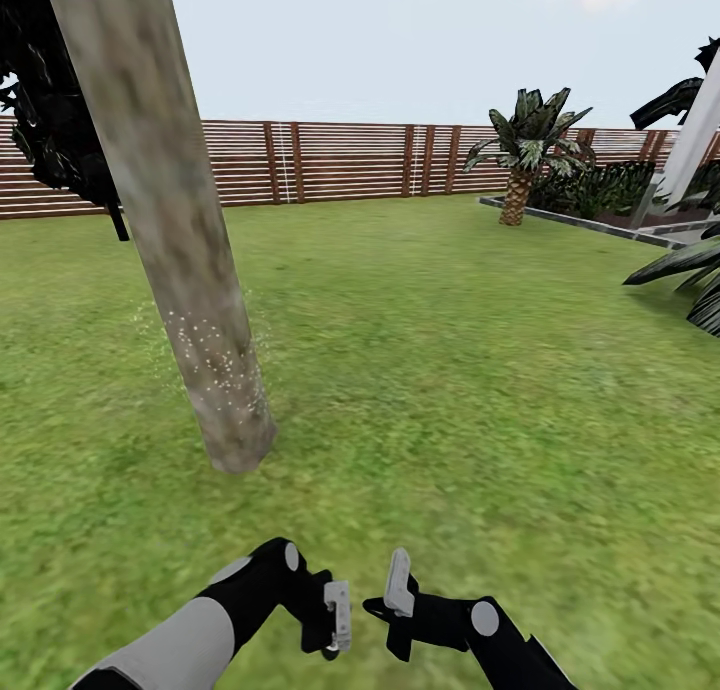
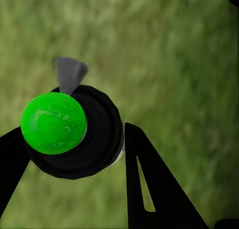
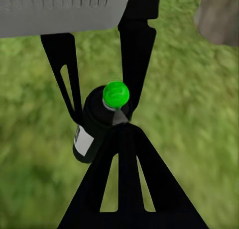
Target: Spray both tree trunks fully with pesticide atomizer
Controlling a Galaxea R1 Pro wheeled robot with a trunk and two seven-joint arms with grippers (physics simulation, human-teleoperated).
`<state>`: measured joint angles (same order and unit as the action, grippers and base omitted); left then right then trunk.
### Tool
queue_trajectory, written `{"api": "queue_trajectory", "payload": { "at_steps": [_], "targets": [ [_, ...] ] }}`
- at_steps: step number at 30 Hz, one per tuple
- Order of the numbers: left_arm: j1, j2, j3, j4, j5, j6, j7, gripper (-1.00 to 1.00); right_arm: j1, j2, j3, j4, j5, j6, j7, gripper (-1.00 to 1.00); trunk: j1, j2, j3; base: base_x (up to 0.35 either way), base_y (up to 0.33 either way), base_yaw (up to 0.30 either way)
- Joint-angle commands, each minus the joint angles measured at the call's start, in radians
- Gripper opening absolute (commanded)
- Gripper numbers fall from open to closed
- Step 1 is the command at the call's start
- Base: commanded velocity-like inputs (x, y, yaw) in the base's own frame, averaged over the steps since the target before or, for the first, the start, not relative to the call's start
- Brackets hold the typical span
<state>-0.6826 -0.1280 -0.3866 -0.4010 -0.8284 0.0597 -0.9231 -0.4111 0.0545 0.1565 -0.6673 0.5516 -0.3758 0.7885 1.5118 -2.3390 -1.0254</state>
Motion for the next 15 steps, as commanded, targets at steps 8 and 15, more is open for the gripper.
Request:
{"api": "queue_trajectory", "payload": {
  "at_steps": [8, 15],
  "targets": [
    [0.000, -0.002, 0.000, 0.004, 0.002, -0.013, -0.006, -1.00, 0.000, -0.001, 0.000, 0.002, 0.002, 0.004, -0.001, -1.00, 0.000, 0.000, 0.000, 0.000, 0.000, 0.000],
    [0.000, -0.001, 0.000, 0.006, 0.004, -0.097, -0.070, -1.00, 0.000, -0.001, 0.000, 0.002, 0.004, 0.005, -0.002, -1.00, 0.000, 0.000, 0.000, 0.000, 0.000, 0.000]
  ]
}}
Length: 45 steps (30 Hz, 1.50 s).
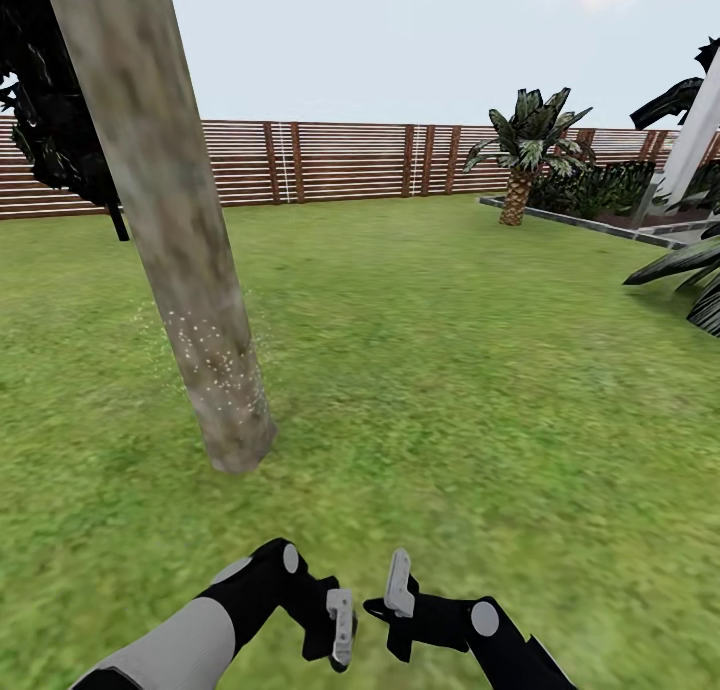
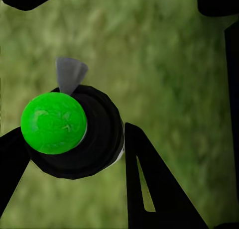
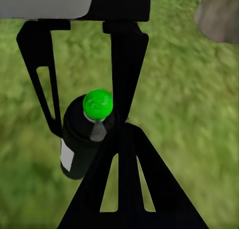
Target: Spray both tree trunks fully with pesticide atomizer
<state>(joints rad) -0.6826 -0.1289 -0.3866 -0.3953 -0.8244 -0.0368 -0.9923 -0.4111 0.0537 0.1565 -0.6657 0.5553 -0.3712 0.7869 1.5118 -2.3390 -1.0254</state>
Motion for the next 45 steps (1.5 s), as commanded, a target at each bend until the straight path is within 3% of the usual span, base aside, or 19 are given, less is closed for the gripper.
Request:
{"api": "queue_trajectory", "payload": {
  "at_steps": [1, 18, 26, 28, 32, 38, 39, 40, 41, 43, 44, 45],
  "targets": [
    [0.000, -0.001, 0.000, -0.003, 0.001, -0.001, -0.002, -1.00, 0.000, 0.000, 0.000, 0.000, 0.000, 0.000, 0.000, -1.00, 0.000, 0.000, 0.000, 0.000, 0.000, 0.000],
    [0.000, -0.014, 0.005, -0.016, 0.010, 0.000, 0.007, -1.00, 0.000, 0.000, 0.000, 0.000, 0.000, 0.000, 0.000, -1.00, 0.000, 0.000, 0.000, 0.000, 0.000, 0.000],
    [0.000, -0.003, 0.006, -0.008, 0.002, 0.008, 0.031, -1.00, 0.000, 0.000, 0.000, 0.000, 0.000, 0.000, 0.000, -1.00, 0.000, 0.000, 0.000, 0.000, 0.000, 0.000],
    [0.000, 0.025, 0.006, -0.001, -0.004, 0.013, 0.037, -1.00, 0.000, 0.000, 0.000, 0.000, 0.000, 0.000, 0.000, -1.00, 0.000, 0.000, 0.000, 0.000, 0.000, 0.000],
    [0.001, 0.116, 0.001, 0.006, -0.011, 0.020, 0.037, -1.00, 0.000, -0.001, 0.000, 0.001, 0.000, 0.000, 0.000, -1.00, 0.000, 0.000, 0.000, 0.000, 0.000, 0.000],
    [0.039, 0.276, 0.003, 0.006, -0.021, 0.031, 0.041, -1.00, 0.000, -0.011, -0.005, 0.005, 0.002, 0.000, 0.000, -1.00, 0.000, 0.000, 0.000, 0.000, 0.000, 0.000],
    [0.051, 0.289, 0.007, 0.005, -0.019, 0.044, 0.053, -1.00, 0.000, -0.011, -0.007, 0.005, 0.002, 0.001, -0.002, -1.00, 0.000, 0.000, 0.000, 0.000, 0.000, 0.000],
    [0.060, 0.301, 0.013, 0.005, -0.016, 0.061, 0.088, -1.00, 0.000, -0.013, -0.010, 0.004, 0.002, 0.001, -0.004, 1.00, 0.000, 0.000, 0.000, 0.000, 0.000, 0.000],
    [0.065, 0.309, 0.024, 0.007, -0.010, 0.080, 0.156, -1.00, 0.000, -0.016, -0.012, 0.004, 0.002, 0.001, -0.008, 1.00, 0.000, 0.000, 0.000, 0.000, 0.000, 0.000],
    [0.075, 0.306, 0.105, 0.078, 0.070, 0.098, 0.394, -1.00, 0.002, -0.047, -0.054, 0.006, -0.001, 0.001, -0.035, 1.00, 0.000, 0.000, 0.000, 0.000, 0.000, 0.000],
    [0.080, 0.303, 0.175, 0.142, 0.165, 0.095, 0.533, -1.00, 0.005, -0.075, -0.140, 0.020, -0.003, 0.000, -0.072, 1.00, 0.000, 0.000, 0.000, 0.000, 0.000, 0.000],
    [0.082, 0.305, 0.221, 0.178, 0.249, 0.090, 0.614, -1.00, 0.006, -0.088, -0.234, 0.054, -0.004, -0.001, -0.099, 1.00, 0.000, 0.000, 0.000, 0.000, 0.000, 0.000]
  ]
}}
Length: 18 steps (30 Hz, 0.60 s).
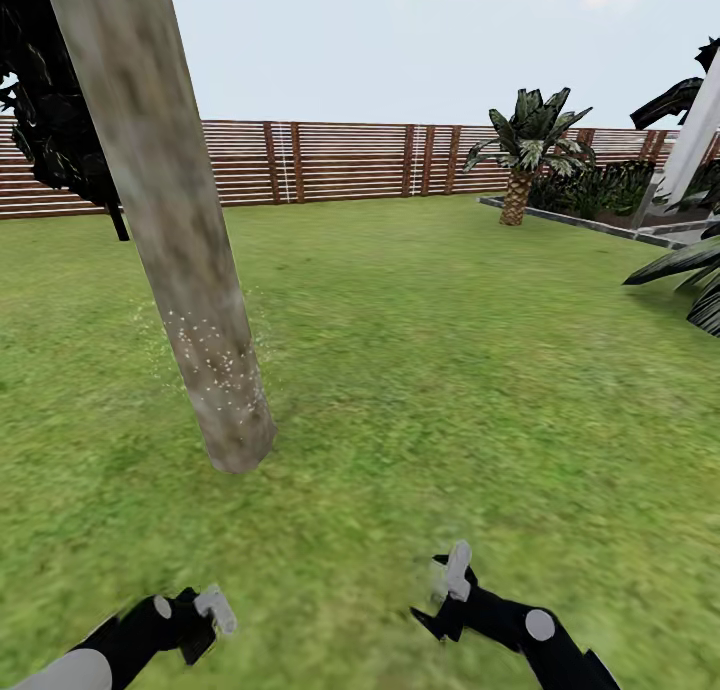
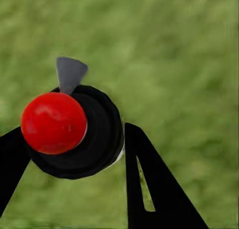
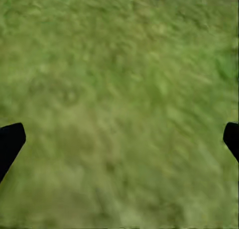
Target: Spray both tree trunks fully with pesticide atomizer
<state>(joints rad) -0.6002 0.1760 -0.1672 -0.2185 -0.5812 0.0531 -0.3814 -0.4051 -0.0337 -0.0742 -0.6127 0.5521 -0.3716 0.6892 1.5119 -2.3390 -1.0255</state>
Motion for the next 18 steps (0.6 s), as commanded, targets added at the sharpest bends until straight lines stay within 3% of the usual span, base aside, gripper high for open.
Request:
{"api": "queue_trajectory", "payload": {
  "at_steps": [1, 2, 3, 4, 5, 6, 7, 8, 9, 11, 12, 15, 18],
  "targets": [
    [0.005, 0.004, 0.033, 0.027, 0.092, -0.022, 0.060, -1.00, 0.001, -0.011, -0.110, 0.048, -0.001, -0.002, -0.026, 1.00, 0.000, 0.000, 0.000, 0.000, 0.000, 0.000],
    [0.038, 0.011, 0.058, 0.048, 0.211, -0.092, 0.111, -1.00, 0.001, -0.037, -0.271, 0.120, 0.000, -0.004, -0.068, 1.00, 0.000, 0.000, 0.000, 0.000, 0.000, 0.000],
    [0.060, 0.014, 0.068, 0.053, 0.261, -0.128, 0.137, -1.00, 0.002, -0.049, -0.337, 0.151, 0.000, -0.004, -0.087, 1.00, 0.000, 0.000, 0.000, 0.000, 0.000, 0.000],
    [0.093, 0.019, 0.087, 0.057, 0.331, -0.180, 0.194, -1.00, 0.002, -0.065, -0.414, 0.189, 0.000, -0.006, -0.116, 1.00, 0.000, 0.000, 0.000, 0.000, 0.000, 0.000],
    [0.119, 0.024, 0.103, 0.060, 0.390, -0.223, 0.259, -1.00, 0.005, -0.077, -0.466, 0.210, -0.001, -0.008, -0.148, 1.00, 0.000, 0.000, 0.000, 0.000, 0.000, 0.000],
    [0.159, 0.026, 0.117, 0.063, 0.478, -0.300, 0.361, -1.00, 0.024, -0.085, -0.532, 0.225, -0.001, -0.011, -0.243, 1.00, 0.000, 0.000, 0.000, 0.000, 0.000, 0.000],
    [0.187, 0.025, 0.121, 0.064, 0.533, -0.355, 0.401, -1.00, 0.037, -0.087, -0.576, 0.231, -0.001, -0.012, -0.350, 1.00, 0.000, 0.000, 0.000, 0.000, 0.000, 0.000],
    [0.205, 0.025, 0.123, 0.064, 0.563, -0.382, 0.416, -1.00, 0.046, -0.086, -0.601, 0.233, -0.002, -0.017, -0.421, 1.00, 0.000, 0.000, 0.000, 0.000, 0.000, 0.000],
    [0.231, 0.025, 0.130, 0.067, 0.641, -0.410, 0.427, -1.00, 0.055, -0.083, -0.624, 0.243, -0.001, -0.058, -0.495, 1.00, 0.000, 0.000, 0.000, 0.000, 0.000, 0.000],
    [0.266, 0.023, 0.135, 0.082, 0.707, -0.430, 0.431, -1.00, 0.059, -0.086, -0.638, 0.286, -0.002, -0.076, -0.513, 1.00, 0.000, 0.000, 0.000, 0.000, 0.000, 0.000],
    [0.271, 0.025, 0.137, 0.084, 0.723, -0.443, 0.431, -1.00, 0.059, -0.087, -0.642, 0.294, -0.003, -0.077, -0.515, 1.00, 0.000, 0.000, 0.000, 0.000, 0.000, 0.000],
    [0.286, 0.044, 0.156, 0.088, 0.816, -0.485, 0.434, -1.00, 0.060, -0.089, -0.650, 0.307, -0.003, -0.079, -0.516, 1.00, 0.000, 0.000, 0.000, 0.000, 0.000, 0.062],
    [0.295, 0.055, 0.159, 0.088, 0.841, -0.491, 0.434, -1.00, 0.061, -0.088, -0.651, 0.309, -0.003, -0.080, -0.552, 1.00, 0.000, 0.000, 0.001, 0.000, 0.000, 0.229]
  ]
}}
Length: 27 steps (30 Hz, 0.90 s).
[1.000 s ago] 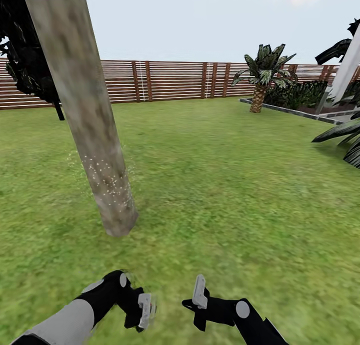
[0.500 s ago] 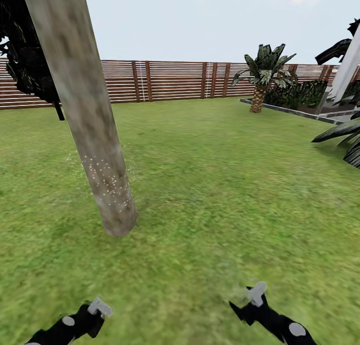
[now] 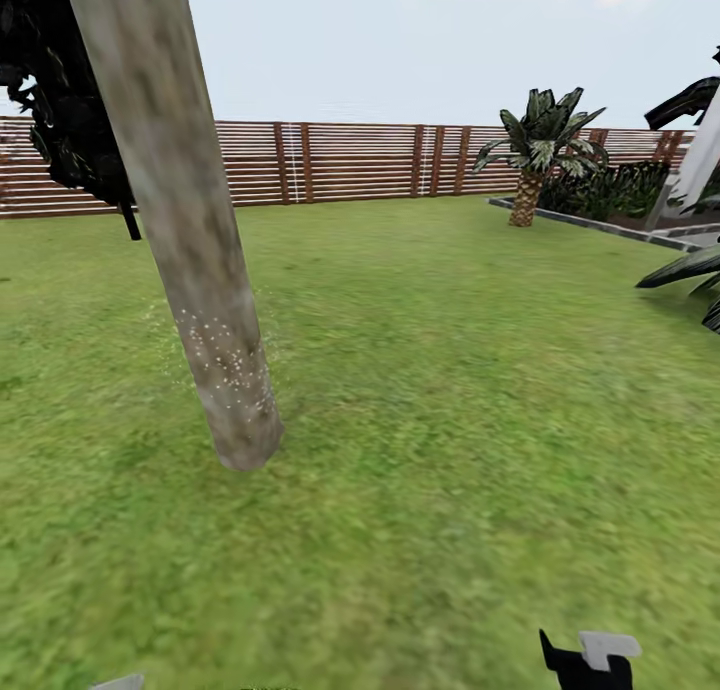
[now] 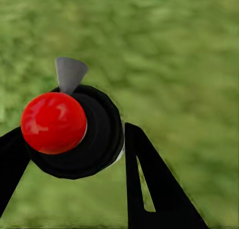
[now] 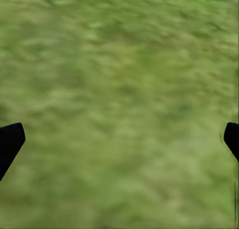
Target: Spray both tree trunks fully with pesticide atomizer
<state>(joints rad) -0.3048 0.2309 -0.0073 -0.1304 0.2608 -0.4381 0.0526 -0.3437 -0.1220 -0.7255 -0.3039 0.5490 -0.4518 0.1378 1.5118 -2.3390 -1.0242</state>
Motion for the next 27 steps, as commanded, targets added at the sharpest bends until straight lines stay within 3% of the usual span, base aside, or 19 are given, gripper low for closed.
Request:
{"api": "queue_trajectory", "payload": {
  "at_steps": [1, 4, 9, 22, 27],
  "targets": [
    [0.001, 0.001, -0.001, 0.000, 0.002, 0.000, 0.000, -1.00, 0.001, 0.002, 0.001, 0.001, 0.000, -0.001, -0.036, 1.00, 0.000, 0.000, 0.000, 0.000, 0.000, 0.261],
    [0.002, 0.002, -0.002, 0.000, 0.004, -0.001, 0.000, -1.00, 0.006, 0.009, 0.001, 0.019, 0.000, -0.026, -0.112, 1.00, 0.000, 0.000, 0.001, -0.099, 0.000, 0.269],
    [0.005, 0.002, 0.001, 0.000, 0.006, -0.001, 0.006, -1.00, 0.008, 0.010, 0.001, 0.086, 0.003, -0.137, -0.129, 1.00, 0.000, 0.000, 0.002, -0.315, 0.000, 0.277],
    [0.006, -0.004, 0.003, 0.000, 0.008, 0.001, 0.016, -1.00, 0.008, 0.003, 0.001, 0.089, 0.003, -0.145, -0.130, 1.00, 0.000, 0.000, 0.015, -0.343, 0.017, 0.225],
    [0.006, -0.008, 0.002, 0.000, 0.006, -0.001, 0.069, -1.00, 0.008, 0.005, 0.001, 0.089, 0.003, -0.145, -0.131, 1.00, 0.000, 0.000, 0.020, -0.112, 0.033, 0.236]
  ]
}}
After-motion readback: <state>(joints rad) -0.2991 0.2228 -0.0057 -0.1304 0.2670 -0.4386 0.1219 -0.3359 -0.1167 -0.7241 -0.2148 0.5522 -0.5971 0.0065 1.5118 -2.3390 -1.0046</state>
